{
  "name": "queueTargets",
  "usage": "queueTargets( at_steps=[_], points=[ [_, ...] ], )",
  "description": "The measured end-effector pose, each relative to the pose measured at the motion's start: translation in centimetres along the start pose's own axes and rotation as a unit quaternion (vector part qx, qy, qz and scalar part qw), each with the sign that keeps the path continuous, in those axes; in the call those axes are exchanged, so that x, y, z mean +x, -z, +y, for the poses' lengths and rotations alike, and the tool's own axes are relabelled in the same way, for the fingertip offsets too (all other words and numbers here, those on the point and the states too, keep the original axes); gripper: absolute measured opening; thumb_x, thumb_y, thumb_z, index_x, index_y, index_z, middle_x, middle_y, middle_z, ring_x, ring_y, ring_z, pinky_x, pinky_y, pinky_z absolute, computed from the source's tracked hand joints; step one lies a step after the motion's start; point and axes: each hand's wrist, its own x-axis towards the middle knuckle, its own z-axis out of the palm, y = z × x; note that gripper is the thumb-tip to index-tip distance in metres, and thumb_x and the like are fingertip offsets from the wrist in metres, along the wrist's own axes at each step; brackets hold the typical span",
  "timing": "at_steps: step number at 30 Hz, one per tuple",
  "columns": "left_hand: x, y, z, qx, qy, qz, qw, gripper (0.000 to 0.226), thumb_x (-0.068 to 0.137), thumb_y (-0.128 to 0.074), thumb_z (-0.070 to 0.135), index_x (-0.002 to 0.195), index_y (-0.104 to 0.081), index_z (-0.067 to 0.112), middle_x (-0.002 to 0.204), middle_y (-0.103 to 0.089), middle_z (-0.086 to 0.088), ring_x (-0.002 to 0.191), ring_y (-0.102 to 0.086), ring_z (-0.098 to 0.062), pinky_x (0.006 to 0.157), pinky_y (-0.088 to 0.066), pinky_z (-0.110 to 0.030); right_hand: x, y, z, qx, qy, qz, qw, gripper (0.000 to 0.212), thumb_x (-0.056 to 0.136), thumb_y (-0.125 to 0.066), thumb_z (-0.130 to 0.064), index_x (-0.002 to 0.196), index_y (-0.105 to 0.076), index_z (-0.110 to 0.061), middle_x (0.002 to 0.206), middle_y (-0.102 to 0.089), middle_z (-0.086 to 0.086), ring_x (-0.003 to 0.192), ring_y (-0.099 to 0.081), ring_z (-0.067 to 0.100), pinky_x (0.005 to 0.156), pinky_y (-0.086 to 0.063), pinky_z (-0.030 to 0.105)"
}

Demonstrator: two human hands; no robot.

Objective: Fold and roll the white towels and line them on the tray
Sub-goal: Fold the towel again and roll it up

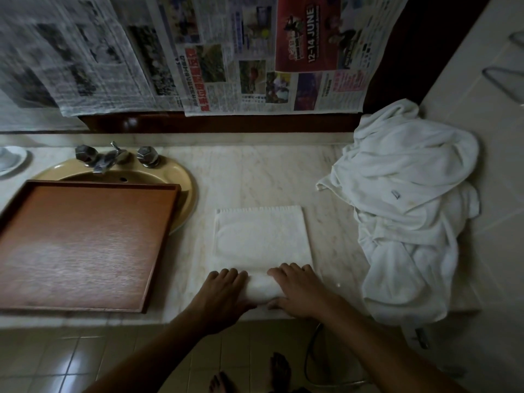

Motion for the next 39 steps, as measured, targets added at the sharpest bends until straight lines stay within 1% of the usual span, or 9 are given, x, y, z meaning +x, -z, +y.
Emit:
queueTargets(
  at_steps=[10,13,16,19,22,27,31,34,39],
  points=[
    [-0.3,0.2,0.0,-0.128,0.047,-0.065,0.989,0.084,0.084,-0.001,0.086,0.130,-0.050,0.036,0.119,-0.052,0.012,0.100,-0.048,-0.004,0.088,-0.042,-0.026,-1.5,1.2,-0.9,0.071,-0.023,-0.015,0.997,0.042,0.107,-0.040,-0.047,0.138,-0.054,-0.023,0.137,-0.052,0.003,0.123,-0.049,0.023,0.101,-0.039,0.040],
    [1.0,0.1,-0.3,-0.014,-0.020,-0.095,0.995,0.084,0.085,0.008,0.083,0.135,-0.044,0.039,0.135,-0.048,0.001,0.117,-0.046,-0.018,0.094,-0.046,-0.037,-0.9,-0.2,-1.4,-0.025,0.012,0.039,0.999,0.036,0.104,-0.048,-0.039,0.138,-0.056,-0.030,0.135,-0.054,0.002,0.123,-0.051,0.026,0.101,-0.041,0.045],
    [2.0,-0.2,-1.1,0.043,-0.039,-0.131,0.990,0.080,0.082,0.006,0.067,0.139,-0.042,0.039,0.143,-0.048,-0.005,0.123,-0.045,-0.026,0.100,-0.046,-0.045,-1.6,-2.8,-2.4,0.034,-0.021,0.179,0.983,0.035,0.096,-0.047,-0.036,0.122,-0.068,-0.025,0.119,-0.065,0.001,0.107,-0.064,0.026,0.094,-0.049,0.046],
    [2.3,0.7,-0.8,0.043,-0.025,-0.172,0.984,0.082,0.082,0.006,0.065,0.142,-0.044,0.040,0.149,-0.046,-0.003,0.130,-0.042,-0.029,0.105,-0.042,-0.049,-3.1,-5.2,-3.4,0.005,-0.021,0.221,0.975,0.045,0.095,-0.048,-0.035,0.134,-0.063,-0.020,0.138,-0.061,0.011,0.126,-0.058,0.035,0.106,-0.037,0.060],
    [1.6,1.2,0.6,0.032,0.036,-0.140,0.989,0.049,0.101,-0.028,0.058,0.142,-0.046,0.039,0.147,-0.044,-0.001,0.130,-0.040,-0.028,0.105,-0.040,-0.049,-3.8,-6.1,-2.9,-0.016,-0.018,0.176,0.984,0.061,0.097,-0.048,-0.037,0.155,-0.042,-0.020,0.159,-0.041,0.013,0.146,-0.039,0.036,0.114,-0.025,0.062],
    [-0.8,-0.6,4.4,-0.046,0.082,0.002,0.996,0.068,0.091,-0.026,0.053,0.148,-0.043,0.021,0.152,-0.044,-0.001,0.140,-0.042,-0.023,0.119,-0.032,-0.046,-1.4,-5.1,-1.9,-0.016,-0.041,0.105,0.994,0.094,0.078,-0.080,-0.031,0.158,-0.032,-0.024,0.159,-0.042,0.009,0.143,-0.044,0.033,0.116,-0.020,0.056],
    [-0.2,-2.2,3.2,-0.012,0.043,0.031,0.999,0.085,0.090,-0.060,0.055,0.159,-0.029,0.016,0.163,-0.034,-0.008,0.149,-0.037,-0.029,0.122,-0.022,-0.050,0.3,-3.3,-1.0,-0.034,-0.028,0.086,0.995,0.089,0.087,-0.068,-0.043,0.160,-0.020,-0.024,0.162,-0.033,0.007,0.147,-0.034,0.030,0.122,-0.016,0.055],
    [1.6,-0.8,1.3,-0.015,0.044,-0.011,0.999,0.085,0.091,-0.054,0.064,0.158,-0.029,0.019,0.160,-0.039,-0.004,0.143,-0.041,-0.024,0.123,-0.028,-0.046,1.0,-1.3,-0.5,-0.029,-0.009,0.054,0.998,0.080,0.091,-0.060,-0.049,0.157,-0.022,-0.024,0.156,-0.034,0.005,0.137,-0.037,0.028,0.117,-0.024,0.049],
    [0.9,1.0,-1.0,-0.047,0.028,-0.034,0.998,0.078,0.085,-0.051,0.076,0.144,-0.042,0.026,0.136,-0.053,0.006,0.116,-0.053,-0.014,0.103,-0.041,-0.034,0.7,-0.2,0.3,0.007,0.007,0.020,1.000,0.077,0.090,-0.061,-0.058,0.153,-0.029,-0.027,0.149,-0.040,0.002,0.129,-0.041,0.025,0.108,-0.033,0.046]
  ],
)
